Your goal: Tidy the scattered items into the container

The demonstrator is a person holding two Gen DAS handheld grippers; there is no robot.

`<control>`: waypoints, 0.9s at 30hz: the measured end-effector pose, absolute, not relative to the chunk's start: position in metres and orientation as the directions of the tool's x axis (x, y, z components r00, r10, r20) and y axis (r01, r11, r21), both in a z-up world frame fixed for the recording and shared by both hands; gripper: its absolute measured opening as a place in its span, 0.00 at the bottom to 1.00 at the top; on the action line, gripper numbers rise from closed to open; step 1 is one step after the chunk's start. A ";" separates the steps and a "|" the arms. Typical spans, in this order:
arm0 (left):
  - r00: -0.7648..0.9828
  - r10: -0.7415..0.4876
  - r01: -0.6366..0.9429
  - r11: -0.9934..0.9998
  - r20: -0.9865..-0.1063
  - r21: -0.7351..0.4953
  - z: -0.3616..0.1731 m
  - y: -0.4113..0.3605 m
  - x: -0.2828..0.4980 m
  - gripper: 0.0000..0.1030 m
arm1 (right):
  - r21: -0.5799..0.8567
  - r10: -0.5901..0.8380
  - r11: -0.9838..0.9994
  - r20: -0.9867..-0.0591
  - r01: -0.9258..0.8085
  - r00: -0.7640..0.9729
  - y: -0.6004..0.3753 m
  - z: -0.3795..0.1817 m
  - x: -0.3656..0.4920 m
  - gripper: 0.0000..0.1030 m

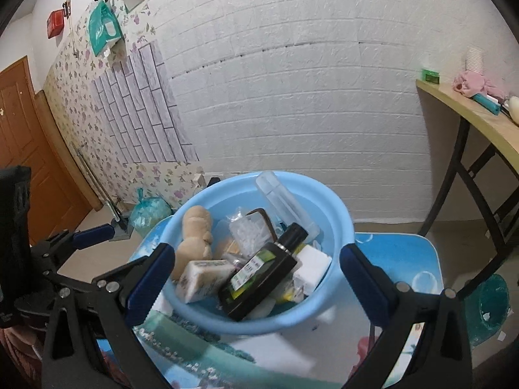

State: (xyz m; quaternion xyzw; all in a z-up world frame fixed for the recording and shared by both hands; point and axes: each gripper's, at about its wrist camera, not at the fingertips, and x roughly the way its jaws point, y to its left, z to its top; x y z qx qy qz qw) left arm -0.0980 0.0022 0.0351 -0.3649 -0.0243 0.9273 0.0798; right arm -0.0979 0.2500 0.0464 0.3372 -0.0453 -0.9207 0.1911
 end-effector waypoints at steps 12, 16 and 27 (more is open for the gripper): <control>-0.743 0.158 -0.141 -0.987 -0.650 -0.079 0.042 -0.002 -0.063 1.00 | 0.168 -0.372 -0.924 -0.609 0.344 -0.701 0.239 0.044 -0.055 1.00; -0.748 0.185 -0.160 -0.982 -0.637 -0.097 0.046 -0.002 -0.055 1.00 | 0.174 -0.377 -0.922 -0.613 0.347 -0.694 0.242 0.042 -0.047 1.00; -0.749 0.208 -0.182 -0.978 -0.629 -0.106 0.054 0.001 -0.042 1.00 | 0.184 -0.373 -0.925 -0.612 0.333 -0.697 0.247 0.045 -0.040 1.00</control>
